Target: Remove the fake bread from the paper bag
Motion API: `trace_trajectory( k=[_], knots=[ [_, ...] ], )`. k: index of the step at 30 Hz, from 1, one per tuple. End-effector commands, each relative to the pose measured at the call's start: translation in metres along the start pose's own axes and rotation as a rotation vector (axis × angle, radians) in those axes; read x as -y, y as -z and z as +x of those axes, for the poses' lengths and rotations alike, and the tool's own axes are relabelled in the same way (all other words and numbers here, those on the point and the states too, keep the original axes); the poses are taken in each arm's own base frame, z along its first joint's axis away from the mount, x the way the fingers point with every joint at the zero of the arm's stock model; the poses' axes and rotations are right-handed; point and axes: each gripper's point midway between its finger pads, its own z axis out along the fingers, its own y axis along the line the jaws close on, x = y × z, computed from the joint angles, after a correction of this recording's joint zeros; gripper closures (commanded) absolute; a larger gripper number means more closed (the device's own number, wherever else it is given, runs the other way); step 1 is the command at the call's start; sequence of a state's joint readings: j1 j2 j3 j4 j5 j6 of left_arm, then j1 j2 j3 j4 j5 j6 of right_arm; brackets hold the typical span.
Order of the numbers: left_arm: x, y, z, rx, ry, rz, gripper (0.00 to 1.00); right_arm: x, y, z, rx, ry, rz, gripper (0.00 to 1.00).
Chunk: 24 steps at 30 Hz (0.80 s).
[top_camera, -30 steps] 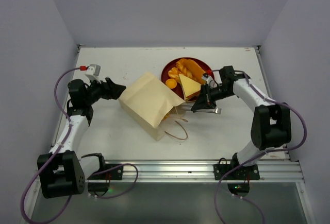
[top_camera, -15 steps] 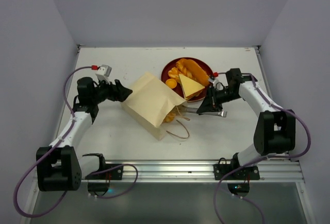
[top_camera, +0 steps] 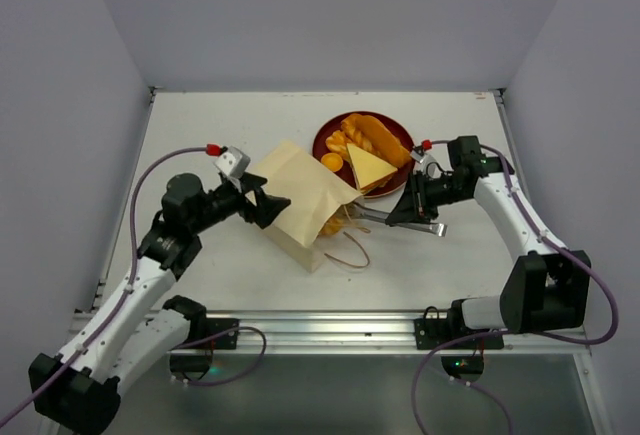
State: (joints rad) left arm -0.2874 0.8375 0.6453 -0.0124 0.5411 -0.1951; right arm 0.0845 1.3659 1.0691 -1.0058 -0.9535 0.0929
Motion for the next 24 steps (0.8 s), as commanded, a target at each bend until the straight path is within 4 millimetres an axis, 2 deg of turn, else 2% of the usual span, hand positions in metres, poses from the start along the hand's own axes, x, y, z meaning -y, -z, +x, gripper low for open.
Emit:
trace_trajectory(
  k=[1, 2, 3, 4, 5, 6, 7, 8, 9, 10, 11, 12, 14, 15, 20, 21, 24],
  knots=[
    [0.027, 0.003, 0.009, -0.014, 0.008, -0.041, 0.1, -0.016, 0.007, 0.03, -0.077, 0.066, -0.094, 1.0],
    [0.055, 0.0, 0.018, -0.041, -0.001, 0.022, 0.07, -0.015, 0.007, 0.03, -0.073, 0.066, -0.092, 1.0],
    [0.064, -0.001, 0.023, -0.047, 0.011, 0.017, 0.05, -0.015, 0.006, 0.031, -0.075, 0.058, -0.092, 1.0],
    [0.059, -0.004, 0.028, -0.048, 0.006, -0.062, 0.01, -0.014, 0.006, 0.03, -0.069, 0.06, -0.092, 1.0],
    [0.087, -0.005, 0.04, -0.083, -0.014, -0.012, 0.0, -0.014, 0.006, 0.03, -0.069, 0.061, -0.089, 1.0],
    [0.078, -0.01, 0.047, -0.092, -0.021, -0.112, 0.0, -0.013, 0.006, 0.03, -0.068, 0.057, -0.086, 1.0],
    [0.101, -0.012, 0.057, -0.116, -0.051, -0.077, 0.0, -0.012, 0.005, 0.03, -0.064, 0.057, -0.084, 1.0],
    [0.107, -0.014, 0.062, -0.128, -0.068, -0.095, 0.01, -0.012, 0.005, 0.03, -0.065, 0.057, -0.082, 1.0],
    [0.097, -0.021, 0.071, -0.147, -0.105, -0.201, 0.0, -0.011, 0.005, 0.03, -0.063, 0.057, -0.078, 1.0],
    [0.109, -0.021, 0.079, -0.166, -0.144, -0.207, 0.0, -0.012, 0.005, 0.03, -0.062, 0.059, -0.078, 1.0],
    [0.111, -0.024, 0.071, -0.151, -0.153, -0.242, 0.0, -0.012, 0.006, 0.03, -0.061, 0.06, -0.076, 1.0],
    [0.1, -0.028, 0.075, -0.152, -0.183, -0.341, 0.01, -0.011, 0.006, 0.03, -0.06, 0.058, -0.074, 1.0],
    [0.094, -0.031, 0.075, -0.155, -0.202, -0.406, 0.02, -0.012, 0.006, 0.031, -0.057, 0.064, -0.075, 1.0],
    [0.085, -0.034, 0.079, -0.159, -0.229, -0.472, 0.04, -0.012, 0.006, 0.032, -0.057, 0.062, -0.076, 1.0],
    [0.07, -0.041, 0.08, -0.158, -0.288, -0.606, 0.11, -0.013, 0.006, 0.031, -0.051, 0.062, -0.08, 1.0],
    [0.069, -0.045, 0.081, -0.159, -0.304, -0.631, 0.13, -0.014, 0.006, 0.032, -0.05, 0.063, -0.082, 1.0],
    [0.068, -0.055, 0.085, -0.161, -0.329, -0.665, 0.3, -0.015, 0.006, 0.031, -0.047, 0.065, -0.088, 1.0]
  ],
)
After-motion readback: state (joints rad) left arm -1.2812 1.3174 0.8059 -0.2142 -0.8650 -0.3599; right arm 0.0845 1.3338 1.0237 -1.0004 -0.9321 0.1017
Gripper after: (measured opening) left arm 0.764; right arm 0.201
